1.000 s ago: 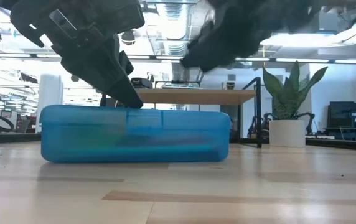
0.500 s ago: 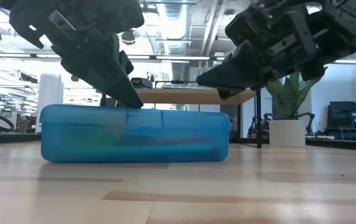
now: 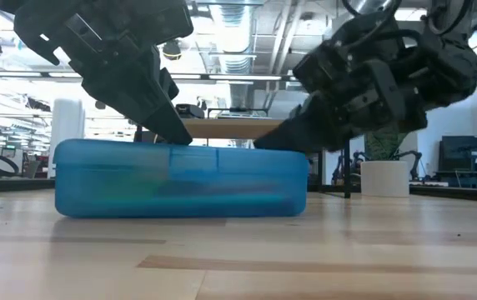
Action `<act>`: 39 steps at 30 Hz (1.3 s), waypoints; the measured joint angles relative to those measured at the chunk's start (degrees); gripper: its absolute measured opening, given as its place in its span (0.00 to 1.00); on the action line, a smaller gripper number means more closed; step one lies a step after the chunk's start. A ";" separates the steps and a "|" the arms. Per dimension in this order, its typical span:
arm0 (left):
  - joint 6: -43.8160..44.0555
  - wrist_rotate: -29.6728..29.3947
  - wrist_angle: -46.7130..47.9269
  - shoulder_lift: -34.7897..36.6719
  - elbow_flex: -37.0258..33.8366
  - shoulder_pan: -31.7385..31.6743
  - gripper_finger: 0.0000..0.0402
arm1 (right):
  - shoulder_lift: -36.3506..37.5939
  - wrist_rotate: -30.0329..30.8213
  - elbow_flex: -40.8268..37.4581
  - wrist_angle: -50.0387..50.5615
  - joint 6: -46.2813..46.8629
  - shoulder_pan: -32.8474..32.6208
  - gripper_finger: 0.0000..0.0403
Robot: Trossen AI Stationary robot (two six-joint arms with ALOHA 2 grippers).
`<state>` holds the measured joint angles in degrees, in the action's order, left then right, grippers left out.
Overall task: Pack school essentials
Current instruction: Close the supply box
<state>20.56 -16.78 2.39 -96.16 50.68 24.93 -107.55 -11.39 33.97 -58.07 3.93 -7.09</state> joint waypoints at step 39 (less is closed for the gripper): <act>14.79 -27.89 -35.34 7.79 -27.54 16.74 0.00 | -1.55 0.40 0.60 0.60 2.13 0.13 0.02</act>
<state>35.35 -44.66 -32.94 -88.37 23.14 41.67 -109.10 -10.98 34.57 -57.47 6.07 -6.96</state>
